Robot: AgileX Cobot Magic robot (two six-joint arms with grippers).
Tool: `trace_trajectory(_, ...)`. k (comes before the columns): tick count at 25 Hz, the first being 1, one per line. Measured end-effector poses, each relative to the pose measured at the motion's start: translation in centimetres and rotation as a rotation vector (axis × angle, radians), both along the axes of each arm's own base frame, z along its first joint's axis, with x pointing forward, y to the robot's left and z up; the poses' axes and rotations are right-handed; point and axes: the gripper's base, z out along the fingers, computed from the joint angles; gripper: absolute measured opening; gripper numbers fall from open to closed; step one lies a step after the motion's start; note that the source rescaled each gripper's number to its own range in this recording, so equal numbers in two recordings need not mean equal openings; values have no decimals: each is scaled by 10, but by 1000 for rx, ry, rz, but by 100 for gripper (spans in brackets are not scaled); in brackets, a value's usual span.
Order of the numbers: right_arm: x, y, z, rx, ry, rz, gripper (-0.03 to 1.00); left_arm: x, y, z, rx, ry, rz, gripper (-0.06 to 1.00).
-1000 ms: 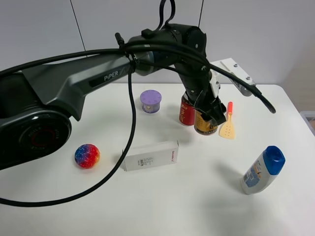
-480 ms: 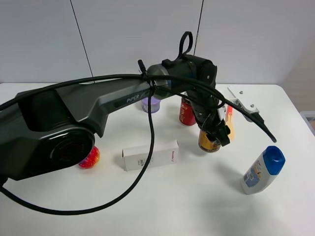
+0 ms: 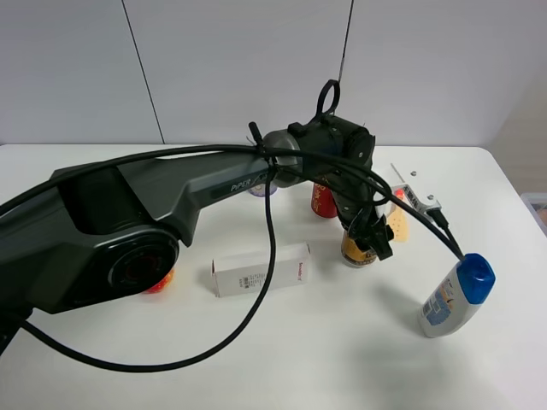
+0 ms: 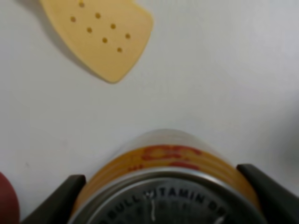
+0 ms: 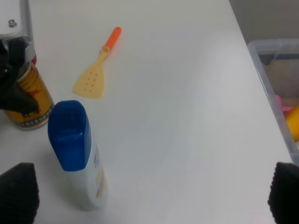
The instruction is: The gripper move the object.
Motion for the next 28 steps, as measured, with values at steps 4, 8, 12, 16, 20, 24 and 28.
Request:
trace_trajectory(4, 0, 0, 0, 0, 0, 0, 100, 1, -1, -8, 2, 0, 1, 2)
trace_trajectory(8, 0, 0, 0, 0, 0, 0, 100, 1, -1, -12, 4, -1, 1, 2)
trace_trajectory(12, 0, 0, 0, 0, 0, 0, 100, 2, -2, -13, 2, -2, 2, 13)
trace_trajectory(16, 0, 0, 0, 0, 0, 0, 100, 2, -3, -13, -10, -10, 5, 86)
trace_trajectory(20, 0, 0, 0, 0, 0, 0, 100, 2, -3, -13, -16, 0, 8, 99)
trace_trajectory(24, 0, 0, 0, 0, 0, 0, 100, 2, -3, -10, -22, 1, 11, 100)
trace_trajectory(28, 0, 0, 0, 0, 0, 0, 100, 1, -3, 2, -46, 4, 40, 100)
